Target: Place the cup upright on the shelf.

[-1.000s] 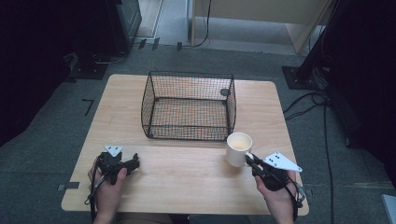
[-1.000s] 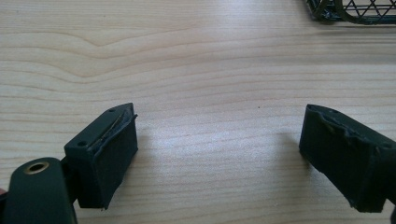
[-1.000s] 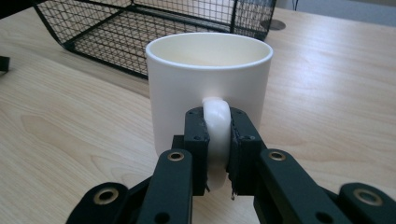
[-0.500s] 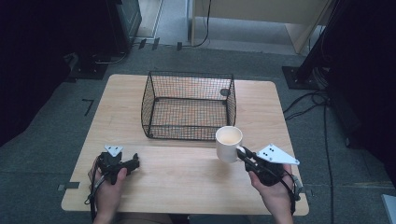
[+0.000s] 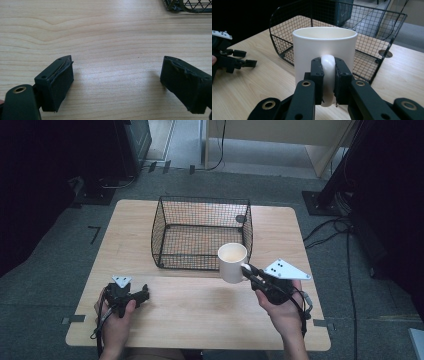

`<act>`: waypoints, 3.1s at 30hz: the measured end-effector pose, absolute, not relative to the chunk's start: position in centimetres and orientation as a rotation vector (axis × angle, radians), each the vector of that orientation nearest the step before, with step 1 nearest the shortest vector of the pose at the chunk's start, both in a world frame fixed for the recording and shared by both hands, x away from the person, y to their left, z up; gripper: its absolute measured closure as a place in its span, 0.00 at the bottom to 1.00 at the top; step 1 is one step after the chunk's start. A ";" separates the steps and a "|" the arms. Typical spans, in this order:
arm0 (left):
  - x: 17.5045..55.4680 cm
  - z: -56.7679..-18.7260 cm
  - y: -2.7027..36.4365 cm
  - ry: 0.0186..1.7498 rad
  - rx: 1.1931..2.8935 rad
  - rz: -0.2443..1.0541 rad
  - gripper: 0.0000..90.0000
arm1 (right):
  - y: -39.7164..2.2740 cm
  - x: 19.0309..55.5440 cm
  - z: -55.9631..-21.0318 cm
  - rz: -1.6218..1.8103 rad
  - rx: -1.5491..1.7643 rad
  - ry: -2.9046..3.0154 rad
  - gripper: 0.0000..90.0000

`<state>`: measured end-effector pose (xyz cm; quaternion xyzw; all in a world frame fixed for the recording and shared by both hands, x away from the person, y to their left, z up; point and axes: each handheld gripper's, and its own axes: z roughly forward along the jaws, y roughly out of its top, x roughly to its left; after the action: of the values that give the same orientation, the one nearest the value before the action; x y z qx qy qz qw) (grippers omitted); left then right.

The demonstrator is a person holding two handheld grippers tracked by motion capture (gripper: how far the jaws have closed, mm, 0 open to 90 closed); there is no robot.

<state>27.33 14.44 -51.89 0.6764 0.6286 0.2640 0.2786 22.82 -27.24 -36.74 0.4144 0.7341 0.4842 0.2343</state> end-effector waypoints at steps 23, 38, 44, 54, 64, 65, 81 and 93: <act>27.3 -51.9 14.4 1.687 1.814 0.708 0.13 | -22.6 29.5 -34.6 1.376 1.079 2.033 0.90; 27.3 -51.9 14.4 1.681 1.817 0.707 0.13 | -19.7 34.8 -36.0 1.353 1.110 2.041 0.90; 27.3 -51.9 14.4 1.680 1.819 0.706 0.13 | -19.0 36.7 -37.1 1.327 1.130 2.059 0.90; 27.3 -51.9 14.4 1.677 1.826 0.703 0.13 | -18.2 39.9 -40.0 1.266 1.229 2.091 0.90; 27.3 -51.9 14.4 1.676 1.825 0.703 0.13 | -17.4 40.8 -41.6 1.176 1.287 2.141 0.89; 27.3 -51.9 14.4 1.676 1.826 0.703 0.13 | -17.3 40.8 -41.7 1.168 1.288 2.146 0.89; 27.3 -51.9 14.4 1.675 1.826 0.703 0.13 | -17.6 41.1 -42.3 1.071 1.314 2.186 0.88; 27.3 -51.9 14.4 1.675 1.826 0.703 0.13 | -18.1 40.7 -42.6 1.050 1.368 2.166 0.82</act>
<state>27.32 14.40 -51.87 0.6809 0.6243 0.2620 0.2792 40.73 -18.12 -42.57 0.4854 0.7688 0.3726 0.1854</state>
